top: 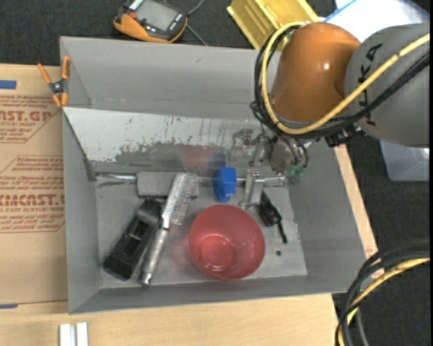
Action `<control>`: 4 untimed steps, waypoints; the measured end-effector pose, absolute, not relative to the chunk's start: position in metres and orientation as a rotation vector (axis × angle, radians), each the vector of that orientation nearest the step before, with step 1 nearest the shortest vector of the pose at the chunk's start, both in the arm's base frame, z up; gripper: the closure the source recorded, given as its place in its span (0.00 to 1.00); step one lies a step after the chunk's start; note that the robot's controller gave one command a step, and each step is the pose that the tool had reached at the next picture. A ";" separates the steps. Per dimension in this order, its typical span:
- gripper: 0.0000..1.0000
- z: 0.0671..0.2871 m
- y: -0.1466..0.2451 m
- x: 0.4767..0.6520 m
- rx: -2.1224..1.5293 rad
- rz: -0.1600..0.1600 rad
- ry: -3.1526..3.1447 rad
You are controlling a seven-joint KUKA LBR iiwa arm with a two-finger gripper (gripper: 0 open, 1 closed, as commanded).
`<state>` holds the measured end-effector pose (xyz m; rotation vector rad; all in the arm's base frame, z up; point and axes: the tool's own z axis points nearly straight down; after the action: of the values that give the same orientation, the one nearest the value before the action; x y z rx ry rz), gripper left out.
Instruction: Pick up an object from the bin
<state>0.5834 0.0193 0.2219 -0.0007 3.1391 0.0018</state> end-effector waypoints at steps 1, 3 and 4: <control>0.00 0.222 0.019 0.583 -0.001 0.002 3.139; 0.00 0.172 -0.022 0.526 -0.016 0.006 3.133; 0.00 0.114 -0.061 0.487 0.023 -0.002 3.145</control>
Offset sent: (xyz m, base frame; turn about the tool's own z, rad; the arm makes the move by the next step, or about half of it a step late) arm -0.0299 -0.0697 -0.0605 0.1195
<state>0.4873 -0.0614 0.1142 0.0235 3.1451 -0.0025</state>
